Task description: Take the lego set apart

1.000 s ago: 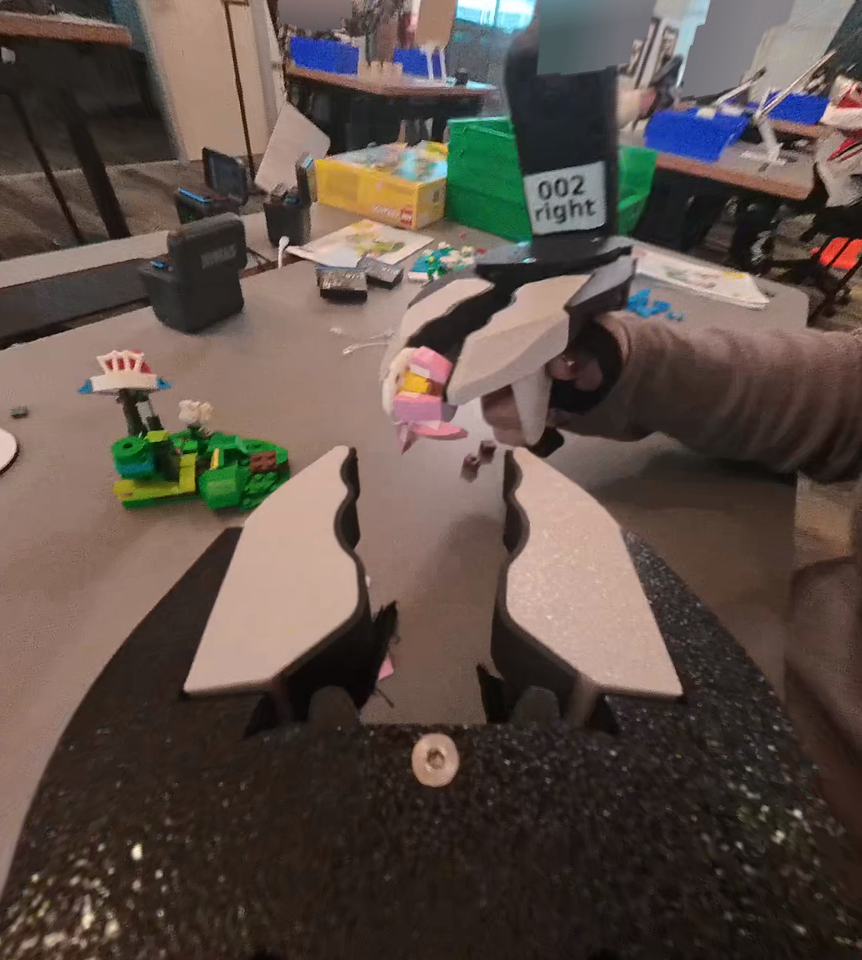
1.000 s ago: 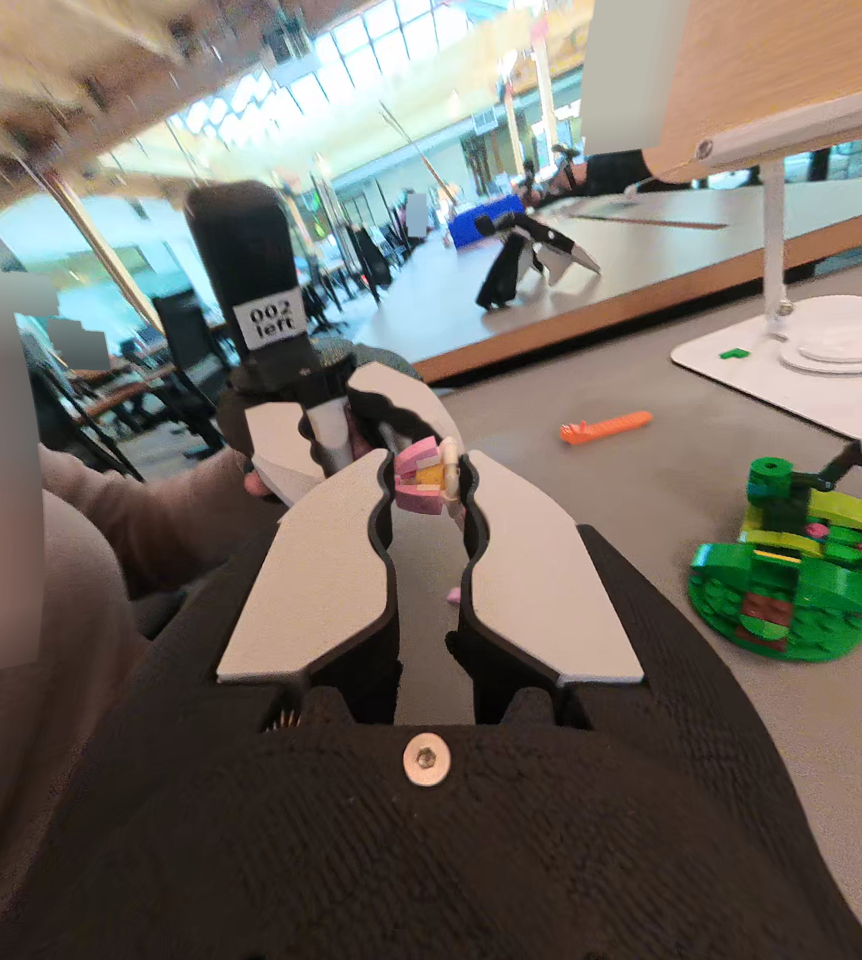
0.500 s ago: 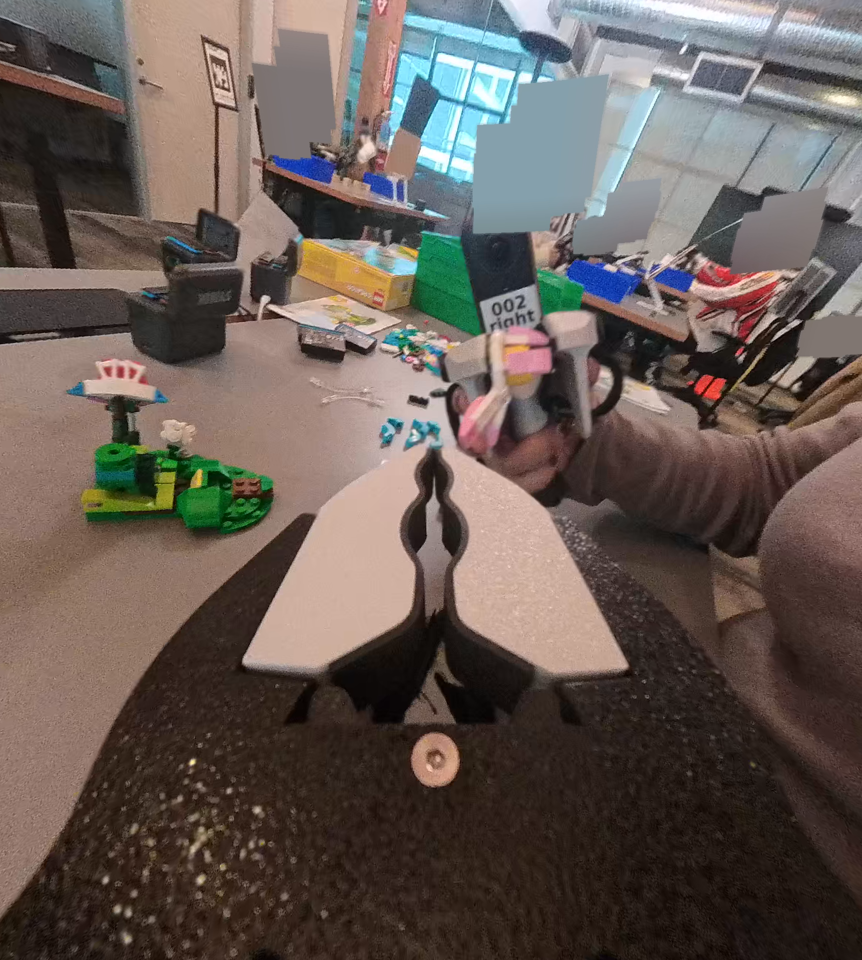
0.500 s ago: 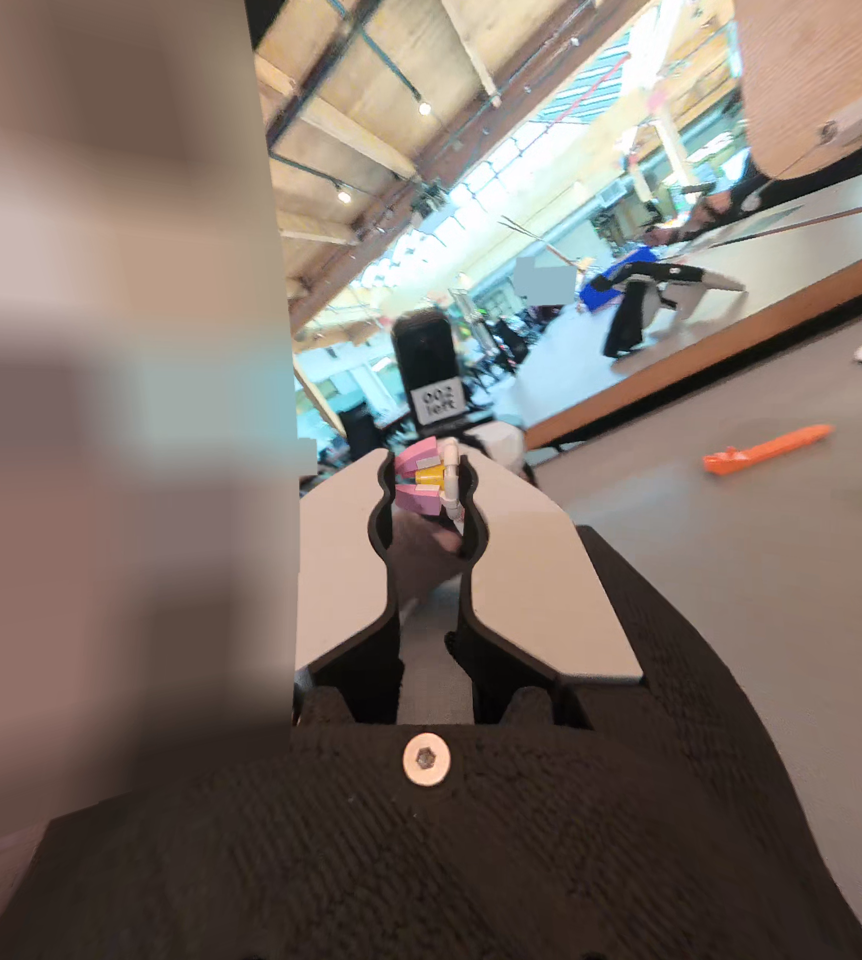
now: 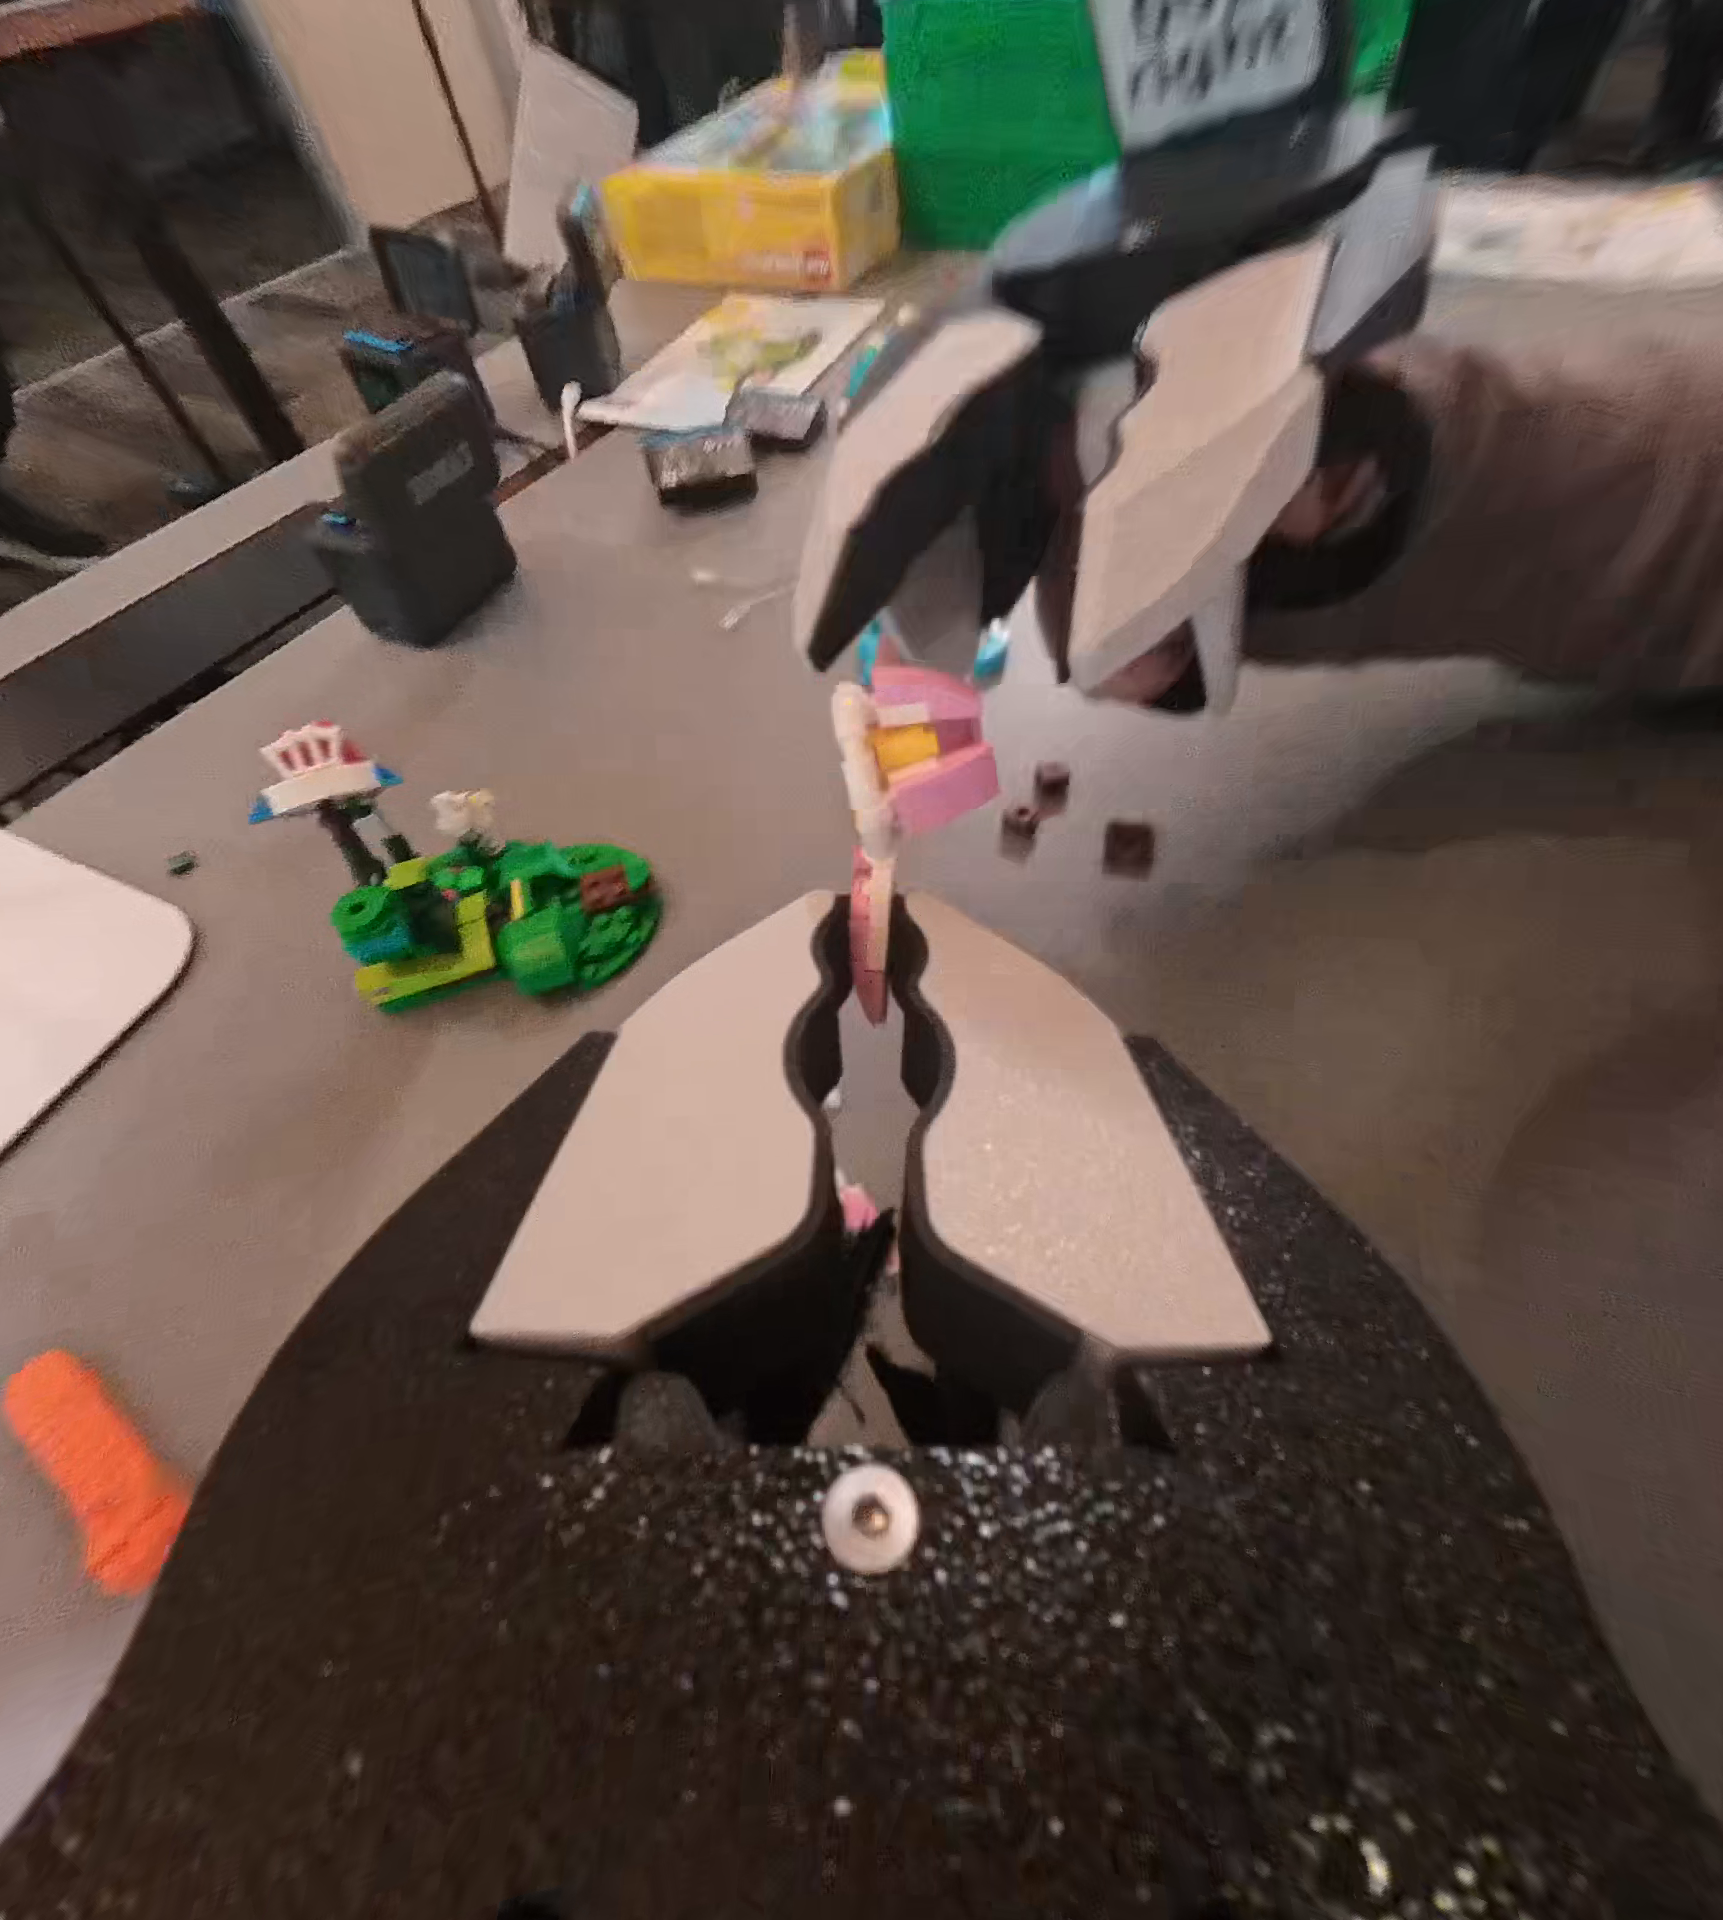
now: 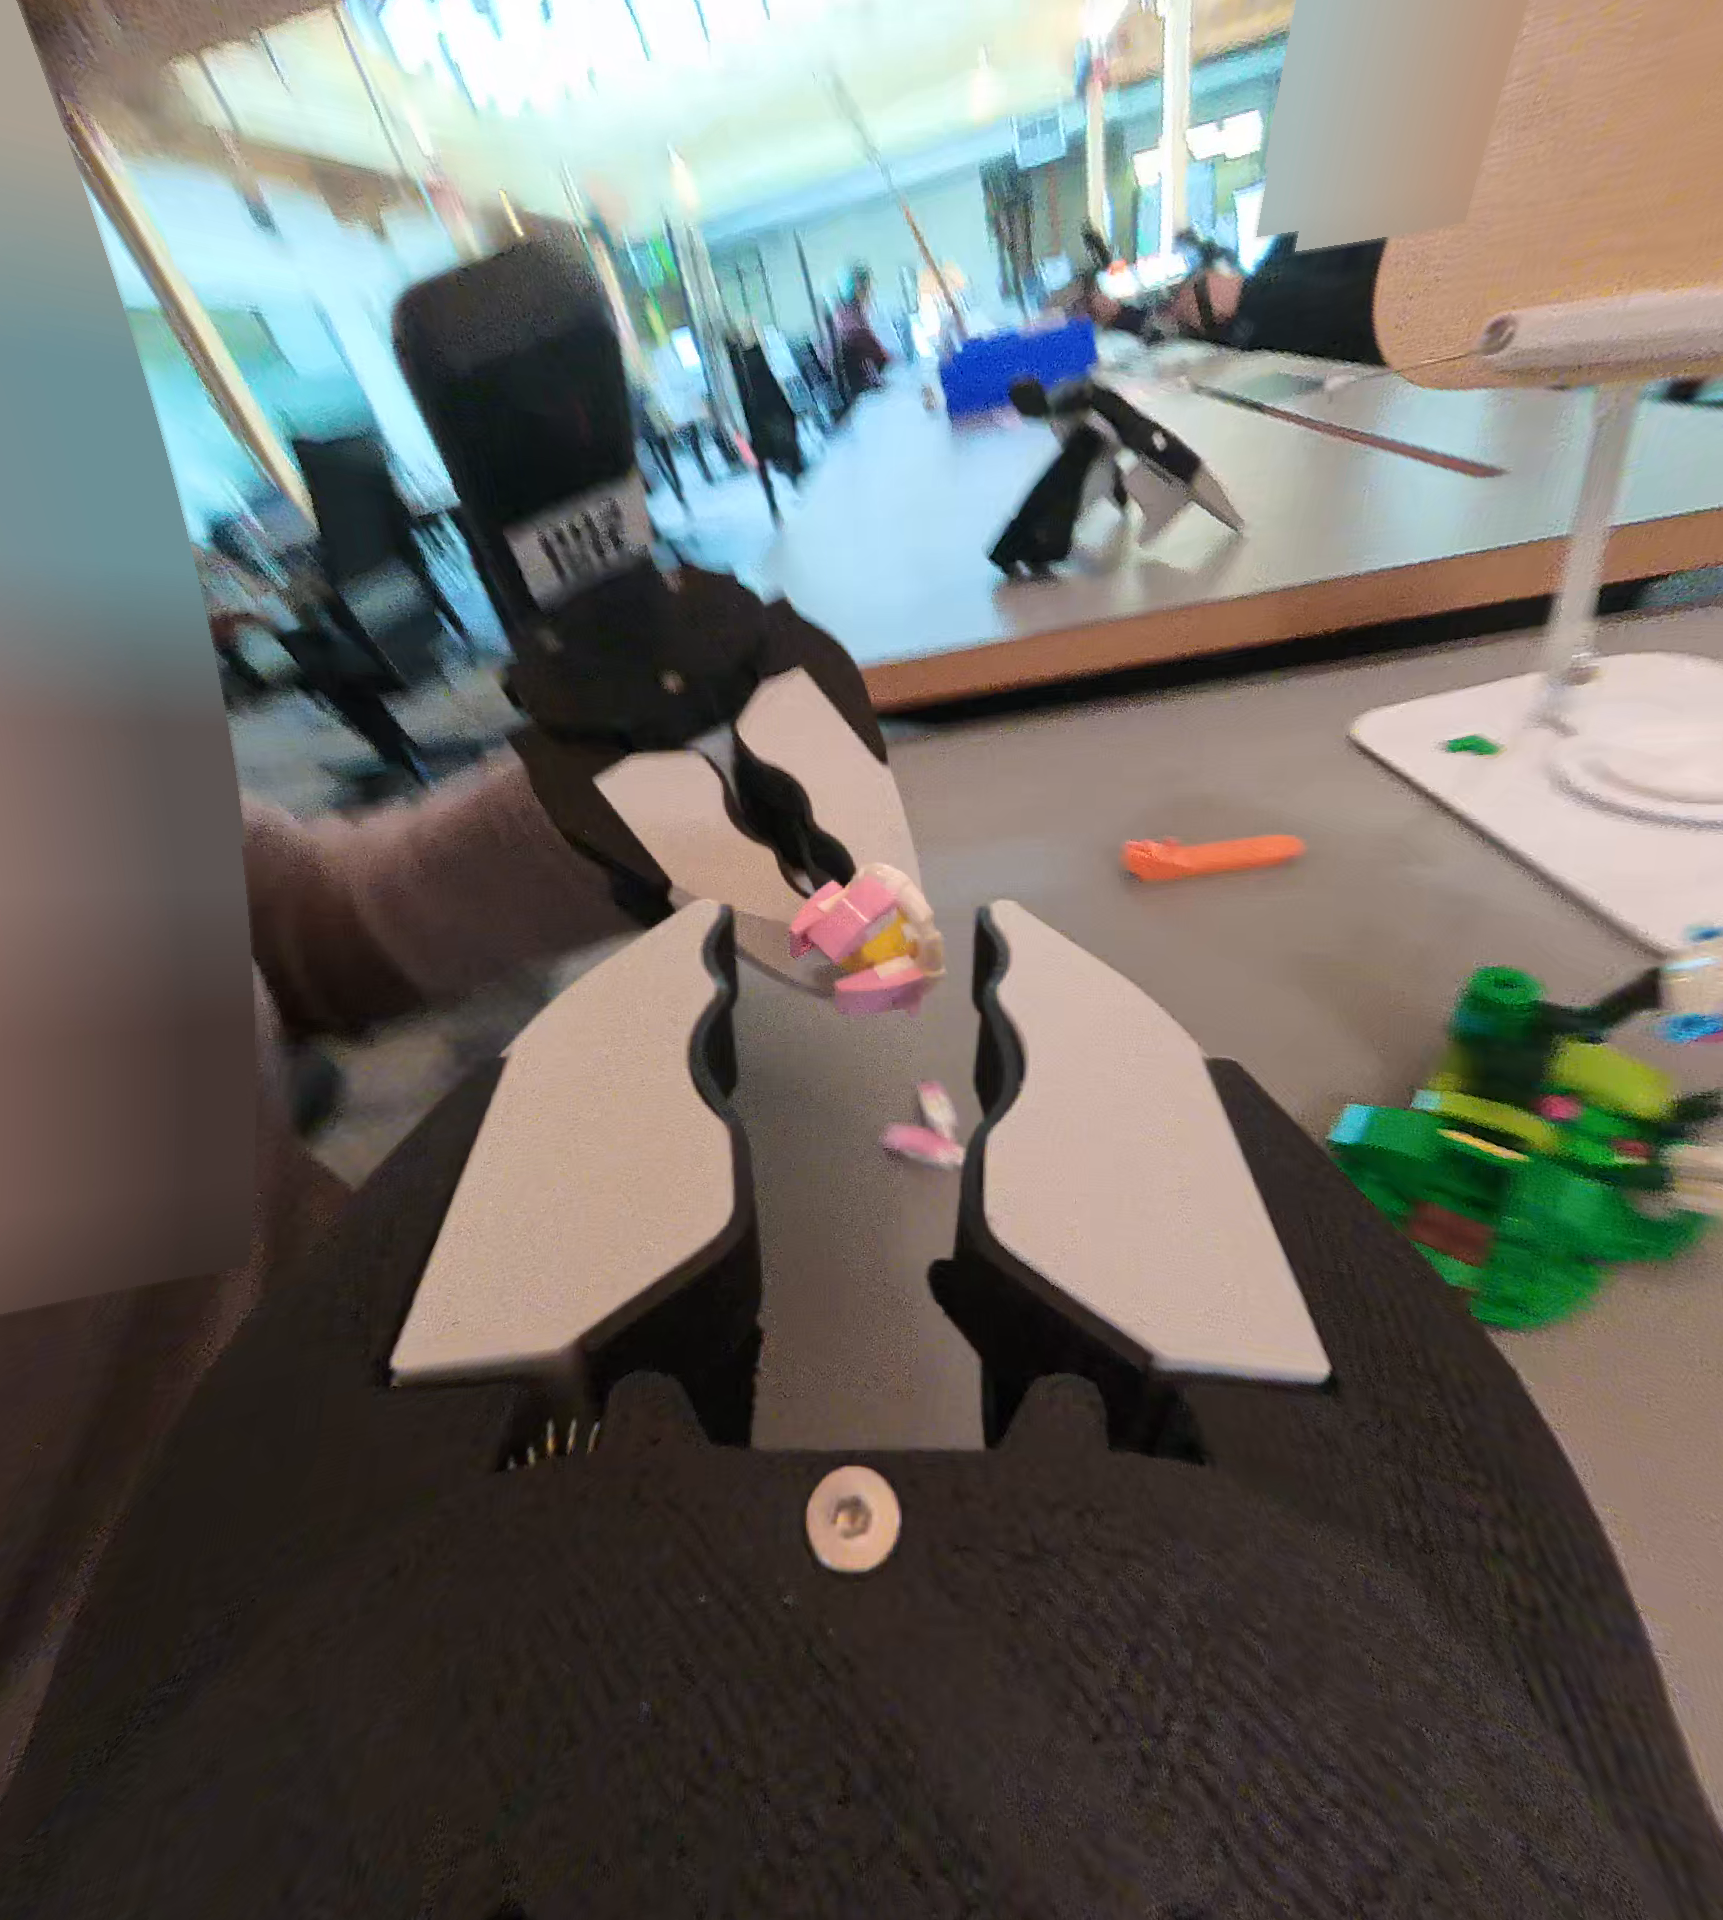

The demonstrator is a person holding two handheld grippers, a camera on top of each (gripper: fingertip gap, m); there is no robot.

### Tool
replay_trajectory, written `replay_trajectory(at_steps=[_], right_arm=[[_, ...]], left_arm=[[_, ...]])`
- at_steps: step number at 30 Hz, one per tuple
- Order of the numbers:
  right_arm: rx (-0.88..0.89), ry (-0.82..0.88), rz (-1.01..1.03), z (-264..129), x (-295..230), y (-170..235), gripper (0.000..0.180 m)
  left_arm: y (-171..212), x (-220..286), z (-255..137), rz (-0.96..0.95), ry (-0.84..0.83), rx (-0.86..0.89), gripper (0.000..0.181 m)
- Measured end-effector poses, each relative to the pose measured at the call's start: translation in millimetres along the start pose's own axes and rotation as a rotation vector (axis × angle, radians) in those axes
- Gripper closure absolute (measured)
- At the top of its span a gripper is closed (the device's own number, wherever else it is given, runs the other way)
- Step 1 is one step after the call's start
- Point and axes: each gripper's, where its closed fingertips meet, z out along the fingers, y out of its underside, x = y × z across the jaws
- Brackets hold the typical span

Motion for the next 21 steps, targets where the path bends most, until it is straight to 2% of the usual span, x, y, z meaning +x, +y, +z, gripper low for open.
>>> replay_trajectory(at_steps=[1,6,10,13,15,18,19,21], right_arm=[[-0.071,0.042,-0.088,-0.7,0.5,2.7,0.132],[-0.544,0.146,-0.517,8.2,-0.3,37.1,0.126],[-0.783,0.185,-0.621,9.8,11.9,61.3,0.145],[-0.744,0.164,-0.664,11.2,9.6,57.9,0.157],[-0.645,0.134,-0.667,12.6,1.9,49.6,0.157],[-0.620,0.252,-0.798,-4.8,21.4,45.4,0.157],[-0.576,0.254,-0.760,-7.4,21.1,45.2,0.157],[-0.537,0.231,-0.631,-8.5,19.5,50.4,0.157]], left_arm=[[5.2,-2.3,1.1,0.054,-0.031,-0.066,0.175],[20.3,4.8,14.5,0.337,-0.045,-0.315,0.175],[13.6,9.0,20.9,0.398,-0.024,-0.327,0.175],[10.2,8.3,15.4,0.397,-0.020,-0.277,0.175],[2.0,13.7,8.4,0.253,0.054,-0.153,0.175],[-10.7,-2.3,-18.8,-0.084,0.150,0.064,0.175],[-8.6,-18.5,-28.6,-0.175,0.121,0.101,0.175],[15.8,-42.5,-35.3,-0.247,0.029,0.007,0.175]])
